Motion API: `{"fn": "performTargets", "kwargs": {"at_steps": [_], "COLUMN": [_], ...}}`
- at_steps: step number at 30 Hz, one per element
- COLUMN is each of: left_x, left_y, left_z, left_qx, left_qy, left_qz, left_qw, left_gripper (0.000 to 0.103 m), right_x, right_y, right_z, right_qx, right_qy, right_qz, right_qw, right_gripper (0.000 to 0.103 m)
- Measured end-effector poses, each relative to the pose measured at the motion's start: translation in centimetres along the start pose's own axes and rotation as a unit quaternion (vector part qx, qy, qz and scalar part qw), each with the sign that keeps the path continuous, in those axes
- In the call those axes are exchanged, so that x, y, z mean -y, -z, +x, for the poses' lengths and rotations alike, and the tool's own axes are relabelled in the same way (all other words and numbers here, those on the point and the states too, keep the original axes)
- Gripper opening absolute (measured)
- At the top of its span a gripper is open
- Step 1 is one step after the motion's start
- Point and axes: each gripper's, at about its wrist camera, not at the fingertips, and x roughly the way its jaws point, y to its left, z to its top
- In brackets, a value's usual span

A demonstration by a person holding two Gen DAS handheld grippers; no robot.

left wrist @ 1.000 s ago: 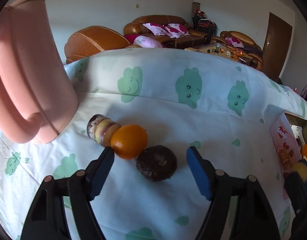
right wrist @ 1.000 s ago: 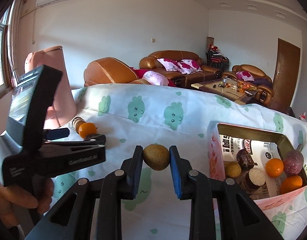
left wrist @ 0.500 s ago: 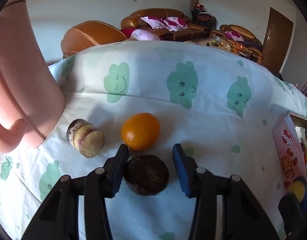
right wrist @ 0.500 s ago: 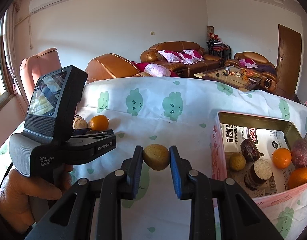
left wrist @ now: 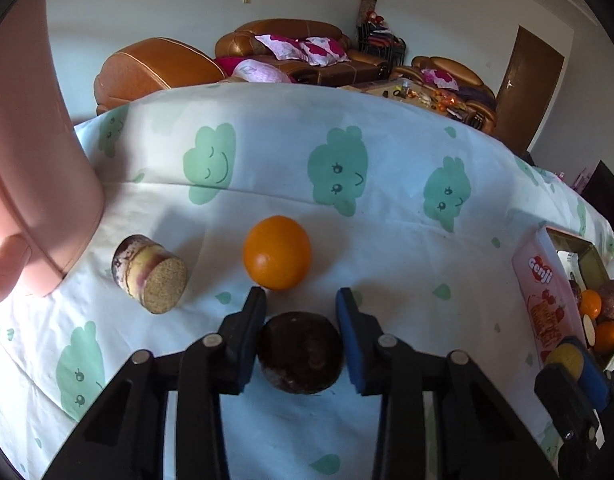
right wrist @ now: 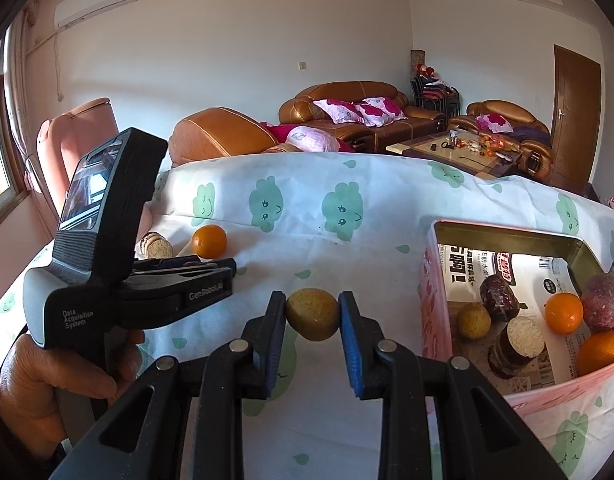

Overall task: Organize fruits
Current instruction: 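Carry the brown fruit and dark fruit into the pink tin box and release both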

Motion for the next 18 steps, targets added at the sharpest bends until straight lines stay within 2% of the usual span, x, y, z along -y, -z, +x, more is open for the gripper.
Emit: {"fn": "performTargets", "kwargs": {"at_steps": [3, 5, 7, 10, 14, 18], "left_x": [-0.8, -1.6, -1.8, -1.5, -0.1, 1.0], "left_y": [0.6, 1.0, 1.2, 1.5, 1.4, 2.8], "left_z": [-0.6, -1.4, -2.6, -4.9, -6.3, -8.4], "left_qx": [0.002, 0.009, 0.043, 0.111, 0.147, 0.183], "left_qy": [0.024, 0.068, 0.098, 0.11, 0.105, 0.148], "left_qz": [-0.005, -0.019, -0.021, -0.004, 0.024, 0.047], "left_qw": [0.9997, 0.9975, 0.994, 0.9877, 0.9832, 0.9709], "left_gripper": [0.037, 0.037, 0.037, 0.037, 0.037, 0.037], "right_x": [0.0, 0.1, 0.1, 0.2, 0.0, 0.1], "right_y": [0.0, 0.0, -0.1, -0.3, -0.5, -0.5], "right_z": [0.0, -0.1, -0.6, -1.8, -2.6, -3.0], "right_qx": [0.001, 0.006, 0.02, 0.051, 0.071, 0.079], "right_qy": [-0.001, 0.002, 0.0, 0.006, 0.016, 0.018], "right_qz": [0.001, 0.001, 0.002, 0.002, -0.004, -0.001], "right_qw": [1.0, 1.0, 1.0, 0.999, 0.997, 0.997], "right_gripper": [0.029, 0.029, 0.029, 0.029, 0.029, 0.029]}}
